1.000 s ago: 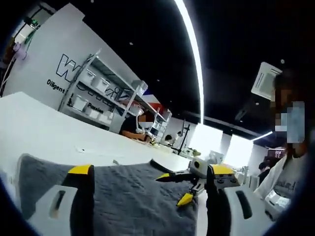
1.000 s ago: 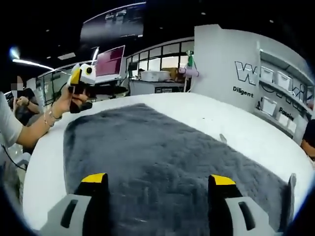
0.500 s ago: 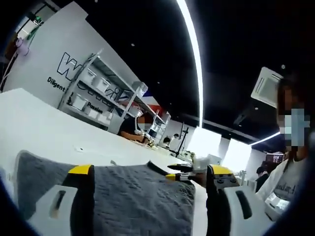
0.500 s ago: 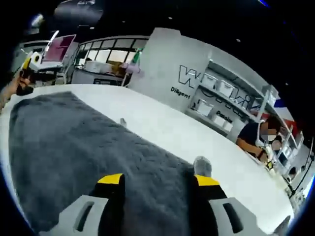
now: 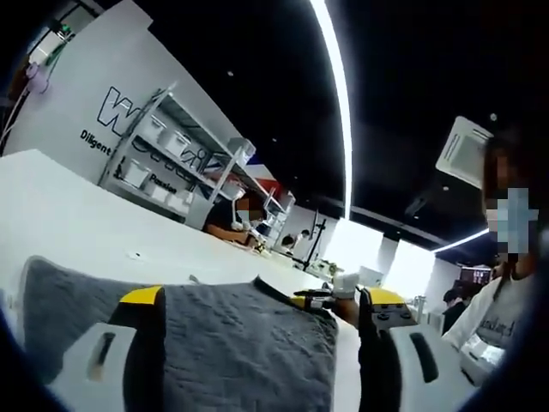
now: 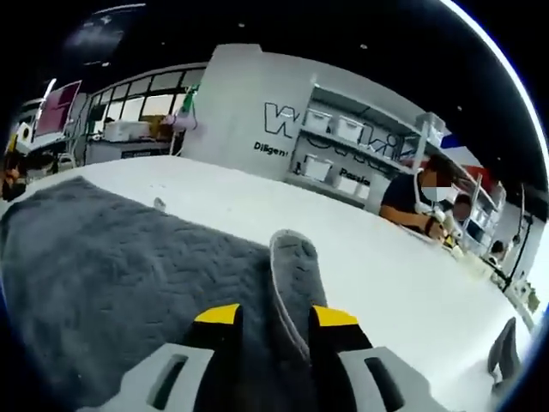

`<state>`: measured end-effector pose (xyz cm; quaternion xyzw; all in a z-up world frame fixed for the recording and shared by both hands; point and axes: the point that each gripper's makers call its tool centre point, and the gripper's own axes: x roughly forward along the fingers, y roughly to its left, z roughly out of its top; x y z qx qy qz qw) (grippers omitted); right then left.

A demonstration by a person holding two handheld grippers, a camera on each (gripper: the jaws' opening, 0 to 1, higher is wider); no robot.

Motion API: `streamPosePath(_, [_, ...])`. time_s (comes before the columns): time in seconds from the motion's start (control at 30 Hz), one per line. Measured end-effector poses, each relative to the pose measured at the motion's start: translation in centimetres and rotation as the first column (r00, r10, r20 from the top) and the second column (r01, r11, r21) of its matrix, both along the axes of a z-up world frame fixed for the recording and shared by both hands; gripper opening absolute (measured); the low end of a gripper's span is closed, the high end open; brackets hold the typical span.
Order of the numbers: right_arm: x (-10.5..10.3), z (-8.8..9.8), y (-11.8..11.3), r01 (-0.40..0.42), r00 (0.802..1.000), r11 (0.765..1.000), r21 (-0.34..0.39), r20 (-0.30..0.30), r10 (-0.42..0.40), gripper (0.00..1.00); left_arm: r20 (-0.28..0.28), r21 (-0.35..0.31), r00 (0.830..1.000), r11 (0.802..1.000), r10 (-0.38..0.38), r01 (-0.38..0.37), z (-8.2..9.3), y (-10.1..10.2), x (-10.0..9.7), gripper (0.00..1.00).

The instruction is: Fold the towel on the table until its edges align and the towel forms a compact rectangular stack.

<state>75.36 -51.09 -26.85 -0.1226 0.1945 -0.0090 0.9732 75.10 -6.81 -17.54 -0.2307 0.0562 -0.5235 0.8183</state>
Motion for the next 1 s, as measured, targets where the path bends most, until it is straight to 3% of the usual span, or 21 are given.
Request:
streamPosePath(0.3, [-0.5, -1.8, -1.3, 0.055, 0.997, 0.996, 0.066, -0.050, -0.052, 0.27, -0.010, 0.018, 1.000, 1.000, 0.003, -0.003, -0.5, 0.1, 0.2, 0.97])
streamPosePath(0.4, [-0.7, -2.0, -1.4, 0.058, 0.997, 0.996, 0.065, -0.054, -0.055, 0.16, -0.009, 0.024, 1.000, 1.000, 0.004, -0.004, -0.6, 0.1, 0.2, 0.97])
streamPosePath(0.6, [-1.0, -1.3, -2.0, 0.079, 0.996, 0.997, 0.020, -0.039, -0.078, 0.11, -0.013, 0.030, 1.000, 1.000, 0.005, -0.004, -0.8, 0.0, 0.1, 0.97])
streamPosePath(0.77, [-1.6, 0.4, -3.9, 0.157, 0.988, 0.984, -0.082, 0.009, -0.156, 0.10, -0.021, 0.032, 1.000, 0.999, 0.011, -0.011, -0.9, 0.3, 0.5, 0.97])
streamPosePath(1.0, [-2.8, 1.5, -6.9, 0.274, 0.961, 0.928, -0.253, 0.027, -0.277, 0.10, -0.026, 0.027, 1.000, 0.999, 0.017, -0.016, -0.8, 0.4, 0.5, 0.97])
